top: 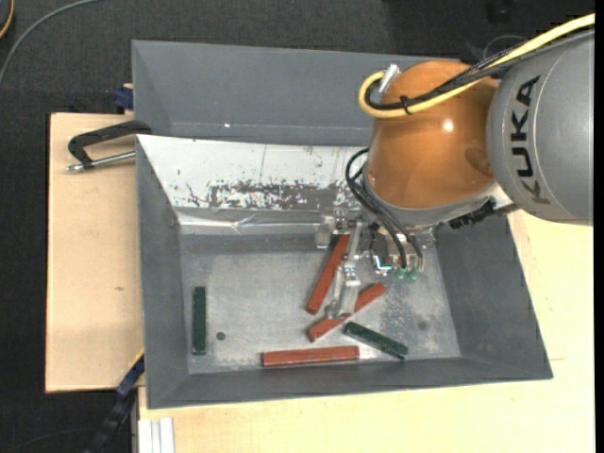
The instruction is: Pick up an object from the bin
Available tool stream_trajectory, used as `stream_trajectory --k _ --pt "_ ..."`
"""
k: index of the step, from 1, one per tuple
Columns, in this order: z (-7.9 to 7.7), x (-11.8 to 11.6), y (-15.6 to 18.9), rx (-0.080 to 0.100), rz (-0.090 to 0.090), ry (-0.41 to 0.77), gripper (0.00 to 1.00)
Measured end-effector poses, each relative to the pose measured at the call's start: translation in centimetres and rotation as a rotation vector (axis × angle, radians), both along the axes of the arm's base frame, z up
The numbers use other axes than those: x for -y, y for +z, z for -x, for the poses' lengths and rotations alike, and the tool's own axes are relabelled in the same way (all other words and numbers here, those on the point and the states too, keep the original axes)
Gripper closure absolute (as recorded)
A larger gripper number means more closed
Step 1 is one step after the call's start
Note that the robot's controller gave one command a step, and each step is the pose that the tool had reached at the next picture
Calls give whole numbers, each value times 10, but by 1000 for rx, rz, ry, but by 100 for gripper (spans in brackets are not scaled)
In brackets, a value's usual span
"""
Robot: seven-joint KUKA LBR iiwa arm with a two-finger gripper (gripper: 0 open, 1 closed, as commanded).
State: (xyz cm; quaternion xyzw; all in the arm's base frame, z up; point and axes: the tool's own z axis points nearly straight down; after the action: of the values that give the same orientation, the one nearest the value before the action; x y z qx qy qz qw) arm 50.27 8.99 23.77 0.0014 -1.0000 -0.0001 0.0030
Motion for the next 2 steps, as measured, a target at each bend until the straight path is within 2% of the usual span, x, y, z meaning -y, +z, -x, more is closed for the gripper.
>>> stream_trajectory --k 1,2 --pt "-2 43 -167 3 -1 165 0" --pt "-3 42 -162 7 -2 166 100"
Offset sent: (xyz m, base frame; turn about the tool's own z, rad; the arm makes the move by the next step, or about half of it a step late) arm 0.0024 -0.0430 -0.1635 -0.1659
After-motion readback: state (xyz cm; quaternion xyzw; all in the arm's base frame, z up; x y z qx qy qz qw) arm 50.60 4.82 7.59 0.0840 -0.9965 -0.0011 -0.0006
